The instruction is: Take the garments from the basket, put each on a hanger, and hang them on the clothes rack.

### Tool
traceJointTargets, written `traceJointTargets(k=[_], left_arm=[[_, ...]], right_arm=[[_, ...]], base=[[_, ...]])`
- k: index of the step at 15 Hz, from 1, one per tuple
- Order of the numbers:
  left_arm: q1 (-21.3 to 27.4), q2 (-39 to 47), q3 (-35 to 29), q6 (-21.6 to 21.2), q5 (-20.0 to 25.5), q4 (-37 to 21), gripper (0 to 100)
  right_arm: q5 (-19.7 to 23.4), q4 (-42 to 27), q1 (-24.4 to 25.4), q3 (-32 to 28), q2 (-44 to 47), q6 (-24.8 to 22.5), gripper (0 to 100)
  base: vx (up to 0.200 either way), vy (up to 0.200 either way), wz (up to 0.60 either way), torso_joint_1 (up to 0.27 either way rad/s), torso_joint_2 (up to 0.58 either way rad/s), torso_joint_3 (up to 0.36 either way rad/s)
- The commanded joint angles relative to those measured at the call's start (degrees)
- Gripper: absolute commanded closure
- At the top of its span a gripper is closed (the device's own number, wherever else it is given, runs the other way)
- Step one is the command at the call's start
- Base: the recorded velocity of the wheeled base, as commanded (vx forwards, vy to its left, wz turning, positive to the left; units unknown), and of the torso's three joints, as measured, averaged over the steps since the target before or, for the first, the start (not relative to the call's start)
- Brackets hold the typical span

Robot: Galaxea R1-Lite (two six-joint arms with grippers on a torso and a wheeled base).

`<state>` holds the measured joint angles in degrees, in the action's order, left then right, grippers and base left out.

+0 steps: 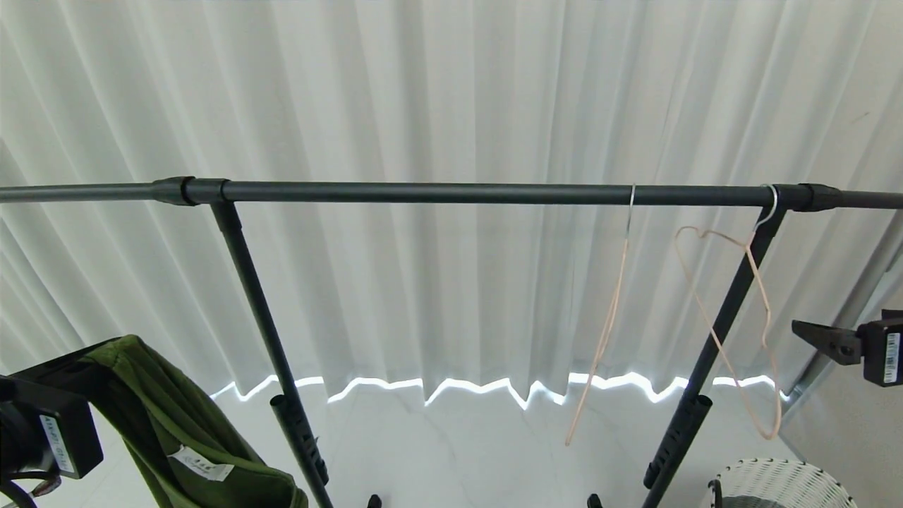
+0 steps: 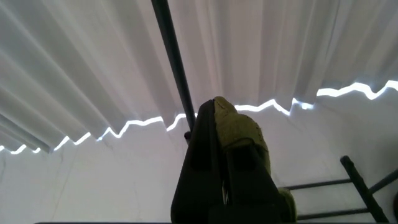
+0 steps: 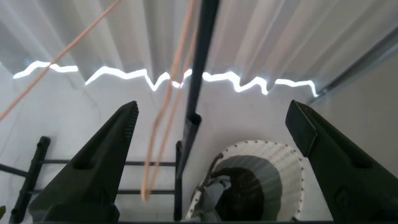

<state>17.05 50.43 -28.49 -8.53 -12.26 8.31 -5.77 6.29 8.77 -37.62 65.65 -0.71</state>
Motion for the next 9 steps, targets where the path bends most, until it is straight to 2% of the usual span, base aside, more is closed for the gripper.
traceJointTargets(k=[1,4,6,9], left_arm=[[0.08,-0.07,0.1,0.01,-0.04,0.04,100],[0.08,-0.25,0.01,0.01,-0.04,0.04,100],[0.08,-0.51,0.01,0.01,-0.04,0.04,100],[0.08,-0.6,0.01,0.01,-0.04,0.04,100]], right_arm=[[-0.12,0.04,1.61,-0.79,3.26,0.44,0],[-0.47,0.04,4.86,-2.81,8.71,2.46,0],[-0.56,0.04,5.03,-3.69,11.79,4.57,0],[-3.73,0.04,6.18,-3.25,14.86,9.41,0]], base=[[0.0,0.0,0.0,0.0,0.0,0.0],[0.0,0.0,0.0,0.0,0.0,0.0],[0.0,0.0,0.0,0.0,0.0,0.0],[0.0,0.0,0.0,0.0,0.0,0.0]])
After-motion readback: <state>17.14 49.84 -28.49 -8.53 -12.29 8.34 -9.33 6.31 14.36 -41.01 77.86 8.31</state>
